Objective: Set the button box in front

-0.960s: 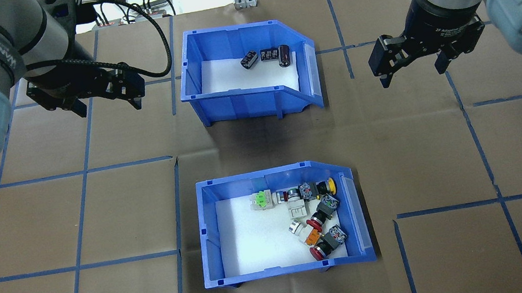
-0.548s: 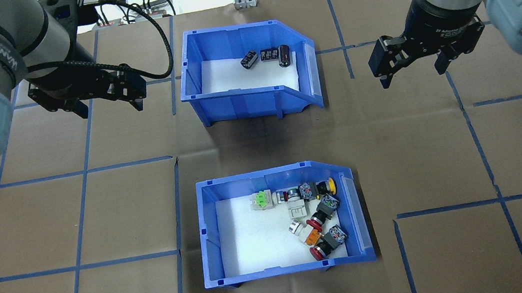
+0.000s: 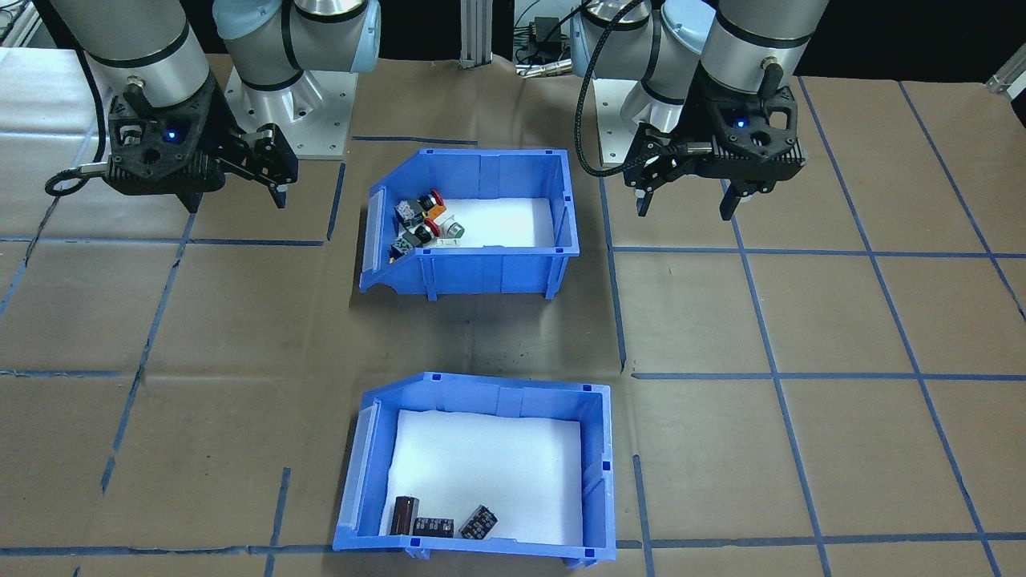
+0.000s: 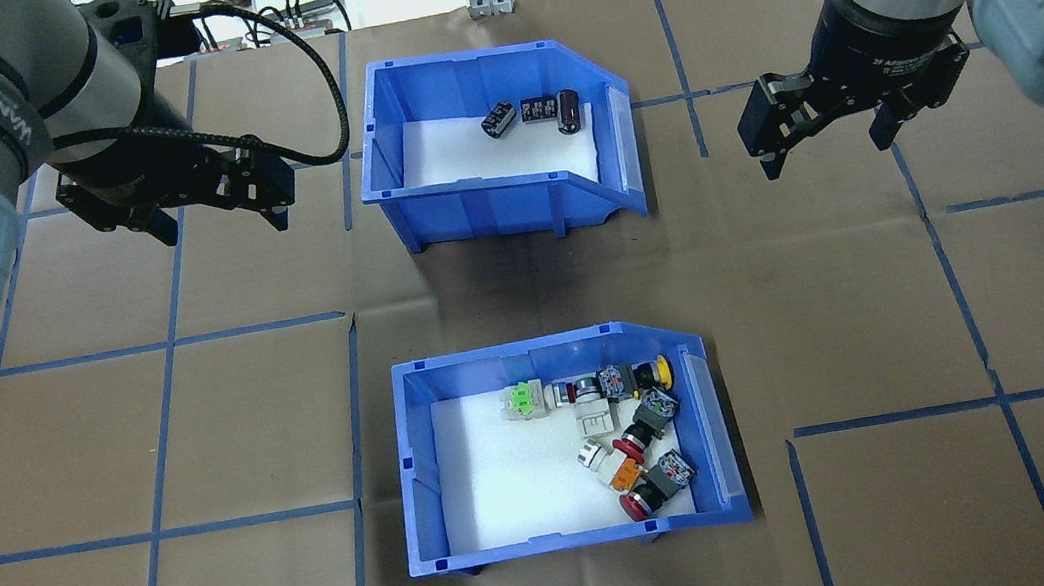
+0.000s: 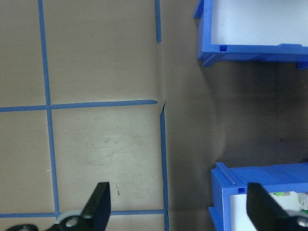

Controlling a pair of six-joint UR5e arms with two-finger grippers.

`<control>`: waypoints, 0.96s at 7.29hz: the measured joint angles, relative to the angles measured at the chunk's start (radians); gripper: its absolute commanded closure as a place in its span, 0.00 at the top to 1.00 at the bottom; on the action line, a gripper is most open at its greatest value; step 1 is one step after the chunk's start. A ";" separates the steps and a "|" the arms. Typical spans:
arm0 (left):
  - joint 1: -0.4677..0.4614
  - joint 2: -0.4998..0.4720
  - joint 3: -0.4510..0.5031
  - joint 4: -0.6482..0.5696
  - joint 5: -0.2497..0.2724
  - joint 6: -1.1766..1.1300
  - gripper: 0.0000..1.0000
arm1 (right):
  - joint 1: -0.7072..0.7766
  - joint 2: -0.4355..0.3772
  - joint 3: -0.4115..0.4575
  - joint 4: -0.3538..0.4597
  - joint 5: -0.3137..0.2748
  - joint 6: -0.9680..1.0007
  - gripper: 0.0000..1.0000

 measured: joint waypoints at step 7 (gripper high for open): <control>-0.015 0.057 -0.060 -0.136 -0.011 -0.355 0.99 | 0.082 0.292 -0.290 -0.002 0.008 -0.551 1.00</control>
